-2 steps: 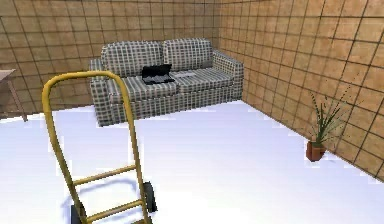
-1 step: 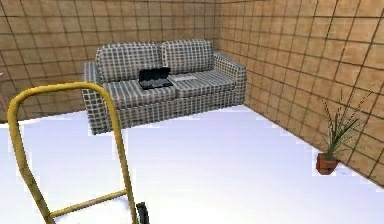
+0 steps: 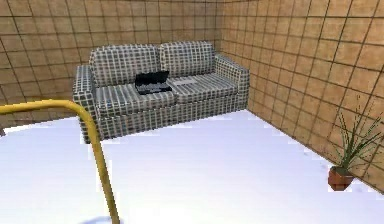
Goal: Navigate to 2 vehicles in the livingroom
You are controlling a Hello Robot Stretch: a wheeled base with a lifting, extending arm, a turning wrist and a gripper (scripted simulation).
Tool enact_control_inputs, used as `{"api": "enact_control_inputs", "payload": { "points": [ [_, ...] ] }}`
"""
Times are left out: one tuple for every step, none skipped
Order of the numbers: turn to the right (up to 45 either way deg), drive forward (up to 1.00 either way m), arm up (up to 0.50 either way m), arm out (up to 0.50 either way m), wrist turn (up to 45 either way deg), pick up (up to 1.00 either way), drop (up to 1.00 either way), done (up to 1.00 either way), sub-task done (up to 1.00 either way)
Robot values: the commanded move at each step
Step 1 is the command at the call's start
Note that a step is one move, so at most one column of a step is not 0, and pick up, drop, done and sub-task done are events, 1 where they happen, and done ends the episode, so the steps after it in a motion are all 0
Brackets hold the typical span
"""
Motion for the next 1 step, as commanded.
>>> {"api": "enact_control_inputs", "payload": {
  "points": [
    [33.0, 0.0, 0.0, 0.0, 0.0, 0.0, 0.0, 0.0, 0.0]
  ]
}}
